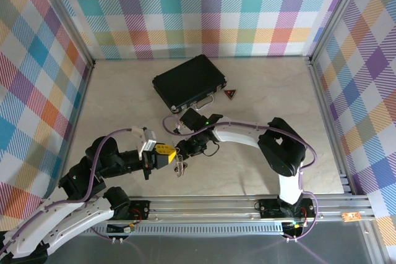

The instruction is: Put the keys on the keyring

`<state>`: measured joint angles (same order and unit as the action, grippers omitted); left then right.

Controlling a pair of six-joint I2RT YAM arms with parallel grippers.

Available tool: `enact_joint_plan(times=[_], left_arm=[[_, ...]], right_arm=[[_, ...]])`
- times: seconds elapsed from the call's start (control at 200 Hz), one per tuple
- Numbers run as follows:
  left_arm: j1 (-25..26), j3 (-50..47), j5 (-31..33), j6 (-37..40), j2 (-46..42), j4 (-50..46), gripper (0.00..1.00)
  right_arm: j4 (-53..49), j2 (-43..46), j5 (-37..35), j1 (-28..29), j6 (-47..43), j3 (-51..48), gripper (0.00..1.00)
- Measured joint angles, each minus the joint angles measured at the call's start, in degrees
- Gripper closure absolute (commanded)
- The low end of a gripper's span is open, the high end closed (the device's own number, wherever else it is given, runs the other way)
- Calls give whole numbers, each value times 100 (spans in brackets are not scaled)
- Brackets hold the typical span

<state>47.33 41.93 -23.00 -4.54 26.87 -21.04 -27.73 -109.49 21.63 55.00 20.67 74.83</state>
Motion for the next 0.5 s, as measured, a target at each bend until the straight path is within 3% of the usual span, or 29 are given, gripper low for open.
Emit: enact_joint_plan(times=[0.5], left_arm=[[0, -24, 0, -44, -188, 2, 100]], right_arm=[[-811, -459, -542, 264, -166, 603, 62]])
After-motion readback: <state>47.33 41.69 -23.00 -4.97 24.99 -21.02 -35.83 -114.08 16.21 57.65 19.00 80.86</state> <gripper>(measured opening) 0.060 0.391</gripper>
